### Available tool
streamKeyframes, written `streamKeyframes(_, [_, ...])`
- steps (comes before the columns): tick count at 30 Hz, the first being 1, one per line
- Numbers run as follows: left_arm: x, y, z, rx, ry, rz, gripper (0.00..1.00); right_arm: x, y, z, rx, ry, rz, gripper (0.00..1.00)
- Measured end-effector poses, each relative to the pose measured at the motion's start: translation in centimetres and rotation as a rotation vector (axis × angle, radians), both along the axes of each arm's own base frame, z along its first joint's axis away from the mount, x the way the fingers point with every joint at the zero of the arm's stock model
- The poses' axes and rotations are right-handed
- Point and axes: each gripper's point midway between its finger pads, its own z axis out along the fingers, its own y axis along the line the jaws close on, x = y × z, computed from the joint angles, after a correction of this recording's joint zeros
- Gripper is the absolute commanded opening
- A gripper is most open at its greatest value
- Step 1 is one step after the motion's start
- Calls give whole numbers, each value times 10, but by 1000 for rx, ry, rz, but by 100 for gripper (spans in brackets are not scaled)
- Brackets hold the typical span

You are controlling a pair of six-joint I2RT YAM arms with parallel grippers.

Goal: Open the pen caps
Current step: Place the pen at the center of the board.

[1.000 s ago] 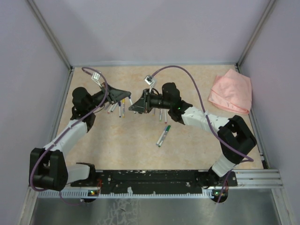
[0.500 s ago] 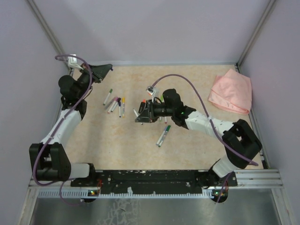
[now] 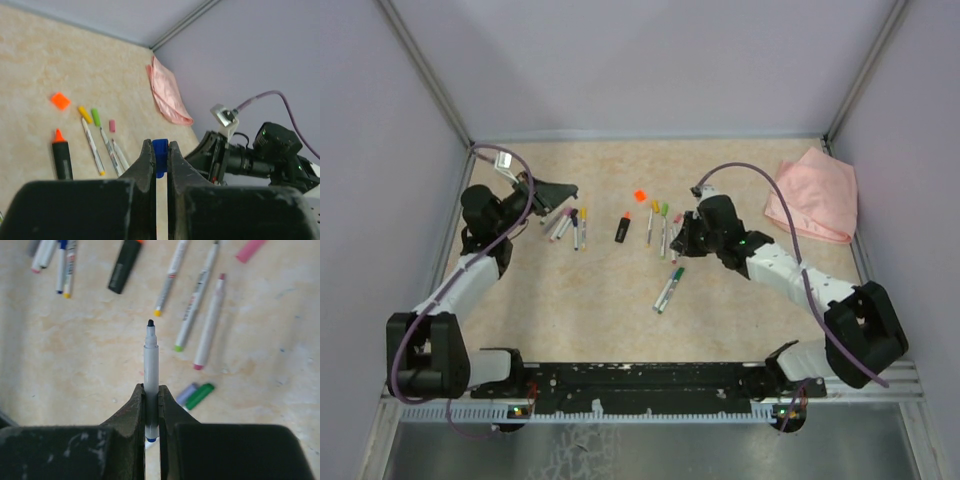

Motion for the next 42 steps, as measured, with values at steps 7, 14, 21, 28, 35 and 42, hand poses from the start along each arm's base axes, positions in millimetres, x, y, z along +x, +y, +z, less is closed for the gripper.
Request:
streamKeyframes(7, [-31, -8, -47, 3, 140, -57, 0, 22, -49, -42, -155, 62, -130, 0])
streamKeyframes(14, [-40, -11, -48, 6, 150, -89, 0, 33, -59, -87, -266, 174, -121, 0])
streamKeyframes(21, [-46, -12, -54, 12, 171, -100, 0, 43, -52, -101, -282, 206, -94, 8])
streamKeyframes(28, [-48, -12, -58, 15, 181, -109, 0, 42, -50, -110, -288, 237, -84, 19])
streamKeyframes(35, [-49, -13, -60, 15, 187, -118, 0, 41, -48, -111, -281, 243, -77, 27])
streamKeyframes(42, [-49, -16, -64, 16, 200, -129, 0, 42, -47, -109, -278, 240, -76, 33])
